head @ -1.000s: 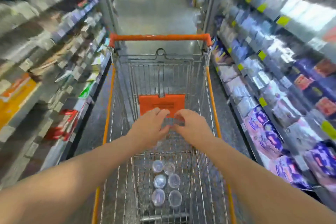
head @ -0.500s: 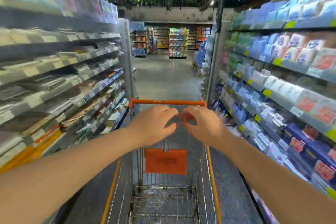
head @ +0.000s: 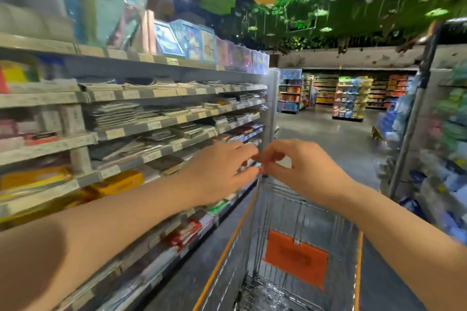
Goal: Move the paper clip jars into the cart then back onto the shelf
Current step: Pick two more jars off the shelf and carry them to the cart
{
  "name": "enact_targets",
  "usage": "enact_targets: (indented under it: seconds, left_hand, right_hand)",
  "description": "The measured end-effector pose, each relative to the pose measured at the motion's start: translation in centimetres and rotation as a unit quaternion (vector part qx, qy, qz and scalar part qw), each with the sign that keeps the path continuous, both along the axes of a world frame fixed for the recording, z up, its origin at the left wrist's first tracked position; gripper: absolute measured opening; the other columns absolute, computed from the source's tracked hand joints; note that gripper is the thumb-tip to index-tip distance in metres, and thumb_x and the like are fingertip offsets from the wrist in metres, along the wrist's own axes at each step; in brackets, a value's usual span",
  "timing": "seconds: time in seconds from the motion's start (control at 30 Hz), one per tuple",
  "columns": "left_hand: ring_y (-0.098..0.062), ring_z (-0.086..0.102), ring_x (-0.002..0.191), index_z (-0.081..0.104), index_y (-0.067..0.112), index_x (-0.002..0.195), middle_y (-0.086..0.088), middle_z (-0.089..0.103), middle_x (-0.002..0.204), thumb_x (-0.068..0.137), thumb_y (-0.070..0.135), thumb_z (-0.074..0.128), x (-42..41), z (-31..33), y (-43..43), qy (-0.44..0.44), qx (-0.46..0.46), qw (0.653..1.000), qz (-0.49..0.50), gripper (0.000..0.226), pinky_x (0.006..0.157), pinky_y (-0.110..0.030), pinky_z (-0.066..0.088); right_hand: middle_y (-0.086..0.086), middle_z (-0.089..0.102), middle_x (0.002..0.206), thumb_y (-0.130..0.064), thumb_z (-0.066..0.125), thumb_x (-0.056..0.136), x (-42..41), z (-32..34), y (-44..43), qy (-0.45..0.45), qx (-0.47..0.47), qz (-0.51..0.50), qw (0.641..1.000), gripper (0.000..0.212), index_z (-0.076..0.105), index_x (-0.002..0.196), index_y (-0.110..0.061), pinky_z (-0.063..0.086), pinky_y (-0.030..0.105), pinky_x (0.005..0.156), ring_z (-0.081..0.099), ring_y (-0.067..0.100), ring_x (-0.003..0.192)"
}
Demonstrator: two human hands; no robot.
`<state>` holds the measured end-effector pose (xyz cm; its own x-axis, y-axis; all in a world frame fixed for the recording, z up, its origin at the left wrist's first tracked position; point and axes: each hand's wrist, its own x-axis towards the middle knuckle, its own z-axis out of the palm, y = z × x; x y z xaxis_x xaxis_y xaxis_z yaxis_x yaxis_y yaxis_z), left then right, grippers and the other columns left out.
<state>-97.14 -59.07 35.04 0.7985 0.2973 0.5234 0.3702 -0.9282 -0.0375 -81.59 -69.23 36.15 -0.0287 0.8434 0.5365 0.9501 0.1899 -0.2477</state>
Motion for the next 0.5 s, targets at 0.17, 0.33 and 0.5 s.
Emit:
enact_targets:
  seconds: [0.17, 0.33, 0.5]
  left_hand:
    - [-0.013, 0.054, 0.093, 0.051, 0.026, 0.116, 0.008, 0.056, 0.102, 0.093, 0.043, 0.044, -9.4, 2.0, 0.6, -0.008, 0.007, 0.995, 0.095, 0.029, 0.077, -0.033, 0.045]
    - [-0.008, 0.048, 0.088, 0.049, 0.03, 0.112, 0.012, 0.049, 0.096, 0.093, 0.047, 0.038, -20.6, 3.2, 1.7, -0.005, 0.031, 0.977, 0.209, 0.028, 0.076, -0.029, 0.043]
    - [-0.012, 0.054, 0.086, 0.056, 0.026, 0.107, 0.009, 0.058, 0.096, 0.089, 0.05, 0.041, -32.4, 3.5, 4.1, -0.024, 0.065, 0.952, 0.297, 0.033, 0.075, -0.027, 0.045]
  right_hand:
    - [-0.012, 0.064, 0.087, -0.021, 0.057, 0.089, -6.6, 1.6, 3.9, 0.012, 0.011, 0.096, 0.995, 0.009, 0.061, 0.086, -0.029, 0.042, 0.017, 0.069, 0.056, 0.004, 0.079]
    - [-0.014, 0.064, 0.085, -0.025, 0.059, 0.089, -16.0, 2.3, 9.4, -0.008, 0.017, 0.189, 0.982, 0.009, 0.058, 0.084, -0.033, 0.047, 0.026, 0.074, 0.058, 0.005, 0.082]
    - [-0.021, 0.058, 0.077, -0.025, 0.057, 0.088, -27.3, 2.7, 15.8, -0.017, 0.03, 0.281, 0.959, 0.01, 0.058, 0.082, -0.033, 0.037, 0.015, 0.064, 0.053, -0.005, 0.076]
